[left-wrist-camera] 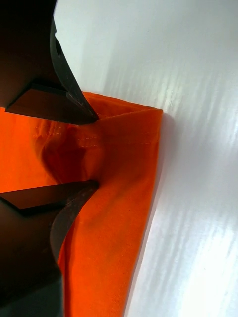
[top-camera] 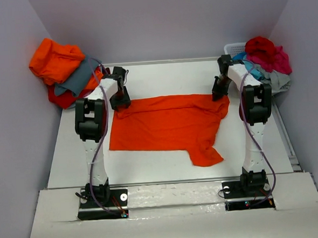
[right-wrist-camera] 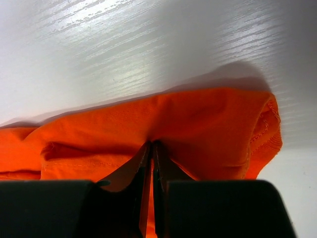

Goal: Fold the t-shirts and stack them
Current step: Fold the tshirt

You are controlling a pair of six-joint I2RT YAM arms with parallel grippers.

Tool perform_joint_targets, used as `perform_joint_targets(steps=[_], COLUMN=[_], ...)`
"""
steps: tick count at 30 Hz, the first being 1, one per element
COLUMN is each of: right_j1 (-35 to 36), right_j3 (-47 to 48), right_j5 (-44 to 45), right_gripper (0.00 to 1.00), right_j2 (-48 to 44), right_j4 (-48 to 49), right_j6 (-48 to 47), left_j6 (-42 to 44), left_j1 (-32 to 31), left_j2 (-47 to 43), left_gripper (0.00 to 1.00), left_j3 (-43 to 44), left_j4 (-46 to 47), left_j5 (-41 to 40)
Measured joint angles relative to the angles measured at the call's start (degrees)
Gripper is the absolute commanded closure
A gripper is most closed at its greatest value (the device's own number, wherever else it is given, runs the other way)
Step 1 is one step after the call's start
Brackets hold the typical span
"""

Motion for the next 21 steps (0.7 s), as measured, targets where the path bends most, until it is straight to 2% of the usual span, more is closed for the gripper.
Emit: perform_joint_targets(steps=[7, 12, 21], right_j1=[-0.11, -0.11, -0.11], right_j3=[-0.35, 1.46, 19.06], right_j5=[-0.17, -0.17, -0.9], right_gripper=[0.89, 0.88, 0.88], right_j2=[-0.15, 0.63, 10.56], right_j4=[0.15, -1.11, -5.44], right_j6=[-0.22, -0.24, -0.2], left_j6=[-0.22, -0.24, -0.24], left_j1=[0.0, 0.0, 0.0], left_j2=[5.64, 7.76, 6.49], left_gripper=[0.4, 0.4, 0.4], left_j3=[9.31, 12.83, 10.25], left_j4=[-2.6, -3.65, -1.62], left_j5=[-1.84, -2.38, -2.91])
